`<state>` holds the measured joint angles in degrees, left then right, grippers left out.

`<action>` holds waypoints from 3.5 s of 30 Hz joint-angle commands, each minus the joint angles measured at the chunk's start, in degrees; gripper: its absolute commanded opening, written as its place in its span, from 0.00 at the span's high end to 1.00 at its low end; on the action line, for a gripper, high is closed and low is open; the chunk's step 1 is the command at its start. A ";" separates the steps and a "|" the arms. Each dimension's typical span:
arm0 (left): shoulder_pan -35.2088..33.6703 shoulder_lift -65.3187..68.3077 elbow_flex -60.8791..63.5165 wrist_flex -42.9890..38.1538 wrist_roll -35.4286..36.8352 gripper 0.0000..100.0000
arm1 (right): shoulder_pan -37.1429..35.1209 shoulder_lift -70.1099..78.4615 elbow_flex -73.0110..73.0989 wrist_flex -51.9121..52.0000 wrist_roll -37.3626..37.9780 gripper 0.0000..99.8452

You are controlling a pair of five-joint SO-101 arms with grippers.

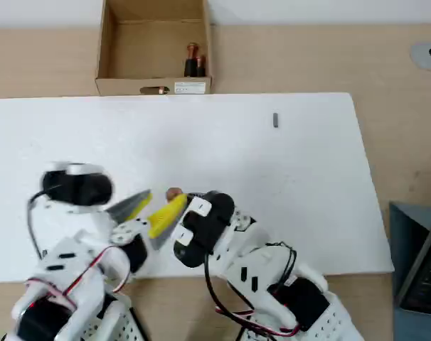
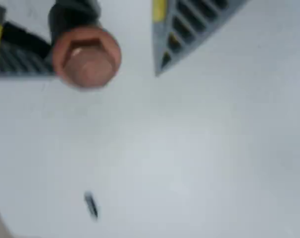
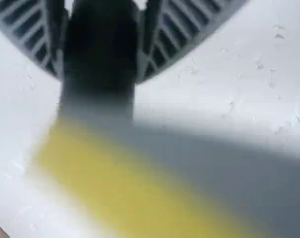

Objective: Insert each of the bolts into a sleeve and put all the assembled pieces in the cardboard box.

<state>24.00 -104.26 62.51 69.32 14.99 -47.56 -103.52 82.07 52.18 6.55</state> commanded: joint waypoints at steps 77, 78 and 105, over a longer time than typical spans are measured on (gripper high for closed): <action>-25.58 -0.22 34.46 -17.49 -8.09 0.99 | 26.07 136.48 -110.11 -35.34 26.64 0.99; -25.58 -0.22 34.46 -17.49 -8.09 0.99 | 25.80 138.51 -111.69 -35.34 27.78 0.99; -25.23 -0.22 34.46 -17.49 -8.44 0.99 | 23.96 154.24 -133.49 -26.46 34.37 0.87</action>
<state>-1.93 -104.26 96.26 51.74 6.64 -23.21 51.56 -47.78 25.54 40.57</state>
